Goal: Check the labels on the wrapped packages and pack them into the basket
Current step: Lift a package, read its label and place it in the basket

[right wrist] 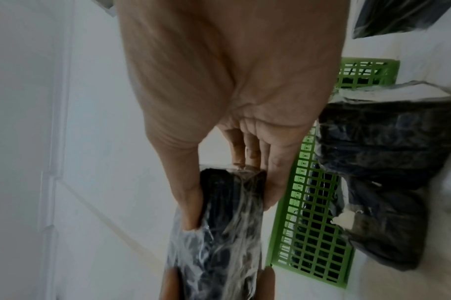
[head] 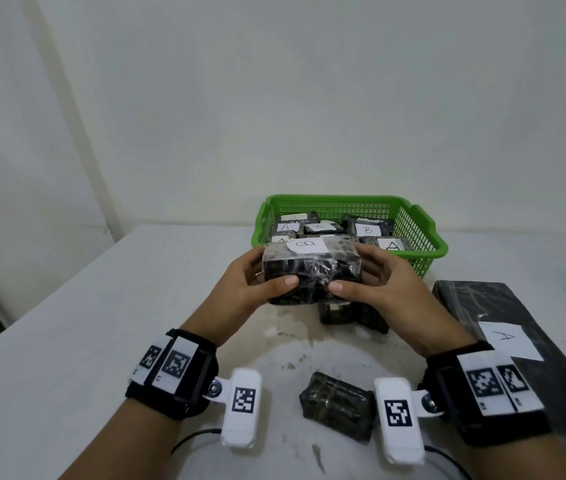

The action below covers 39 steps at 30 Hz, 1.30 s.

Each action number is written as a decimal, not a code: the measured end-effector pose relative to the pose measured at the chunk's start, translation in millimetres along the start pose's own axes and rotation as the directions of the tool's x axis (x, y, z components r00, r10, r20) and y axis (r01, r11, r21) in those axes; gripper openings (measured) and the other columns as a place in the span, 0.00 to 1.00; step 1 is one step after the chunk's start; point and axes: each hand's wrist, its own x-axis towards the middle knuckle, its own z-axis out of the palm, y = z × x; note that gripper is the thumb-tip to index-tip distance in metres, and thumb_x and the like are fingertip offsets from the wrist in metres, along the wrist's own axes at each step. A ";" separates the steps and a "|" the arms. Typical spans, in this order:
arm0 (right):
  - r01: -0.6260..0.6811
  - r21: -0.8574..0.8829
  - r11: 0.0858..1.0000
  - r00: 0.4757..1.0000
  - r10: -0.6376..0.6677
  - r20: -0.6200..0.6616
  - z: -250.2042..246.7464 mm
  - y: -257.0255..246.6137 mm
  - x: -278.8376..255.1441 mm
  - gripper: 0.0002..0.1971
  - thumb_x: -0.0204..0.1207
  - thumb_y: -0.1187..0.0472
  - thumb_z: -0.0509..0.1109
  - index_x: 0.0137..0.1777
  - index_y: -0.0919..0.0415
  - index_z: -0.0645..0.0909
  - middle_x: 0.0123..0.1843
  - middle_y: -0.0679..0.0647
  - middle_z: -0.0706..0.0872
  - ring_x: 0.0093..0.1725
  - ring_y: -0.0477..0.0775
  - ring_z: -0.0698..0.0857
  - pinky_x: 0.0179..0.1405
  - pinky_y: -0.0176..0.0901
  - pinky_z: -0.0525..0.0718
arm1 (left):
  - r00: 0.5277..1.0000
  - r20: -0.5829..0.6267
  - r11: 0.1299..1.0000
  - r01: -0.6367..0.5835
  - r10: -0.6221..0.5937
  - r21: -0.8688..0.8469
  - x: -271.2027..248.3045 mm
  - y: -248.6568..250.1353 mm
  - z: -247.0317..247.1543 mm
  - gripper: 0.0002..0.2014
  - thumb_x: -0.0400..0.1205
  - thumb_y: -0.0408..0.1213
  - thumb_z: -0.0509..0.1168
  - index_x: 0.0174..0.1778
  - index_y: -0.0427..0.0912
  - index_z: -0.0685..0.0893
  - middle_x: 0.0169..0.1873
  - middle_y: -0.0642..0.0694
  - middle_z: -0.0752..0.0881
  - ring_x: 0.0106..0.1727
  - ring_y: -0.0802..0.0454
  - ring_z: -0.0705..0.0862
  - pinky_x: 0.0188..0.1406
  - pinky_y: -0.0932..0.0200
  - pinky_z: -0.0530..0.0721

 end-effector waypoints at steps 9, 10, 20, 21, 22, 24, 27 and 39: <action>-0.137 0.197 0.971 0.990 0.138 0.010 4.7 11.7 7.3 0.40 0.63 0.47 0.87 0.73 0.65 0.82 0.67 0.61 0.91 0.65 0.62 0.91 0.62 0.56 0.90 | 0.999 0.010 0.995 -0.050 0.049 0.087 -0.4 -5.0 -1.5 0.40 0.72 0.16 0.76 0.77 0.45 0.72 0.72 0.45 0.82 0.74 0.43 0.82 0.65 0.47 0.86; -0.124 0.200 0.972 0.992 0.128 -0.004 5.5 11.0 6.6 0.37 0.63 0.49 0.85 0.70 0.67 0.84 0.65 0.62 0.92 0.64 0.62 0.92 0.62 0.58 0.90 | 0.999 0.025 0.997 -0.031 0.030 0.073 -0.7 -5.6 -0.4 0.41 0.72 0.18 0.78 0.78 0.48 0.71 0.72 0.45 0.82 0.73 0.42 0.83 0.65 0.45 0.85; -0.060 0.142 0.988 0.997 0.067 -0.043 9.0 9.3 3.8 0.31 0.63 0.46 0.84 0.63 0.64 0.89 0.58 0.58 0.95 0.60 0.60 0.94 0.70 0.66 0.87 | 1.000 -0.012 1.000 0.015 -0.015 -0.005 1.7 -10.9 7.9 0.29 0.75 0.43 0.76 0.72 0.37 0.81 0.65 0.38 0.88 0.67 0.36 0.86 0.71 0.37 0.81; -0.051 0.132 0.990 0.997 0.058 -0.053 8.5 9.9 3.4 0.31 0.63 0.45 0.84 0.61 0.64 0.90 0.58 0.57 0.96 0.60 0.60 0.94 0.70 0.65 0.87 | 1.000 -0.010 1.000 0.016 -0.016 -0.011 1.7 -11.6 8.8 0.29 0.75 0.43 0.75 0.72 0.36 0.81 0.66 0.37 0.88 0.67 0.36 0.86 0.71 0.38 0.82; -0.049 0.125 0.991 0.996 0.057 -0.065 8.1 10.6 3.6 0.32 0.62 0.44 0.85 0.61 0.64 0.90 0.58 0.57 0.95 0.61 0.59 0.93 0.71 0.64 0.86 | 1.000 -0.013 1.000 0.015 -0.015 -0.017 1.9 -11.9 9.3 0.29 0.76 0.43 0.75 0.72 0.36 0.81 0.65 0.37 0.88 0.67 0.36 0.86 0.70 0.38 0.82; -0.063 0.130 0.990 0.996 0.071 -0.056 7.3 11.8 5.1 0.36 0.60 0.45 0.88 0.66 0.63 0.88 0.63 0.57 0.94 0.65 0.58 0.92 0.72 0.64 0.86 | 0.999 -0.035 1.000 0.002 -0.003 -0.023 3.6 -11.5 8.4 0.27 0.77 0.42 0.75 0.70 0.36 0.82 0.64 0.36 0.88 0.67 0.33 0.86 0.70 0.37 0.82; -0.058 0.135 0.989 0.998 0.057 0.009 5.9 11.6 5.8 0.35 0.59 0.51 0.86 0.67 0.62 0.86 0.63 0.56 0.94 0.64 0.58 0.92 0.73 0.63 0.85 | 0.999 -0.050 0.995 0.000 -0.005 -0.096 4.2 -9.4 5.7 0.24 0.80 0.39 0.71 0.71 0.33 0.81 0.66 0.35 0.87 0.69 0.32 0.84 0.71 0.37 0.81; 0.010 0.035 0.999 1.000 -0.011 0.016 -1.3 16.1 9.3 0.43 0.57 0.45 0.91 0.73 0.57 0.84 0.67 0.52 0.92 0.70 0.56 0.89 0.75 0.60 0.83 | 0.999 -0.039 0.998 -0.027 0.029 0.056 1.5 -3.8 1.3 0.30 0.71 0.31 0.81 0.70 0.42 0.82 0.64 0.41 0.89 0.66 0.38 0.87 0.62 0.37 0.87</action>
